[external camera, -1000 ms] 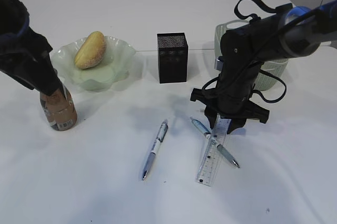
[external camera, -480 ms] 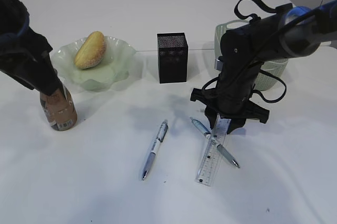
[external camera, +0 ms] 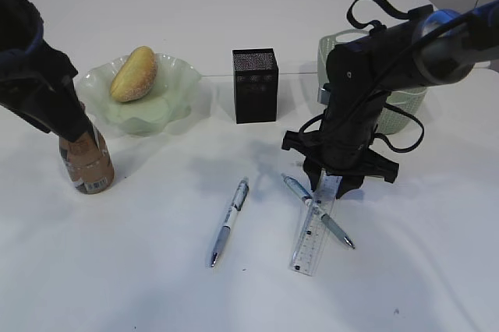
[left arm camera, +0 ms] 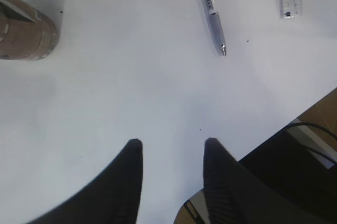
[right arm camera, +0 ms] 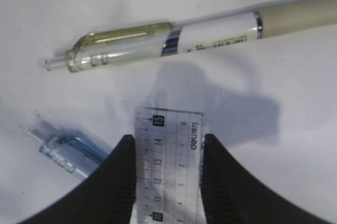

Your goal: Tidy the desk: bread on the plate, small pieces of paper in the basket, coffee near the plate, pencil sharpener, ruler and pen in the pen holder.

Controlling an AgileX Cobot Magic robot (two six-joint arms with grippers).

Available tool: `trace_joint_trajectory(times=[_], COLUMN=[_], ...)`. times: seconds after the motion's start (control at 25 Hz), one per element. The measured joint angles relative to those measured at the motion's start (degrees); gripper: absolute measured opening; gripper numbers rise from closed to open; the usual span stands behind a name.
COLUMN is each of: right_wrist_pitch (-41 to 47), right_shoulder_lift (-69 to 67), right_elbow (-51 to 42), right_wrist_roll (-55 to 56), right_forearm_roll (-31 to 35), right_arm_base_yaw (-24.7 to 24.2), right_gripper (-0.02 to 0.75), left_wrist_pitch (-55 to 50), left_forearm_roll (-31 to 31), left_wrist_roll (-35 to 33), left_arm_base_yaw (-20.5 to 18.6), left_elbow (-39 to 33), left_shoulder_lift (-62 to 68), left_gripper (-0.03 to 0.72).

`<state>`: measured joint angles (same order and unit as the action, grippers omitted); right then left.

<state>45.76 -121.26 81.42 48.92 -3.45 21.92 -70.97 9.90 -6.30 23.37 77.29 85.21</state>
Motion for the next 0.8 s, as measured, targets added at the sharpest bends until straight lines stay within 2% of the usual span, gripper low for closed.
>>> trace_joint_trajectory(times=[0.56,0.8], right_wrist_pitch=[0.88,5.29], right_shoulder_lift=[0.00,0.00], right_elbow=[1.58,5.70], right_wrist_roll=[0.00,-0.73], right_forearm_roll=[0.00,0.00], right_arm_base_yaw=[0.00,0.00], right_gripper=[0.297,0.296], left_wrist_pitch=[0.00,0.00], left_forearm_roll=[0.00,0.00], left_wrist_roll=[0.00,0.00], left_arm_base_yaw=[0.00,0.00], left_elbow=[0.00,0.00], left_shoulder_lift=[0.00,0.00], left_gripper=[0.268,0.268])
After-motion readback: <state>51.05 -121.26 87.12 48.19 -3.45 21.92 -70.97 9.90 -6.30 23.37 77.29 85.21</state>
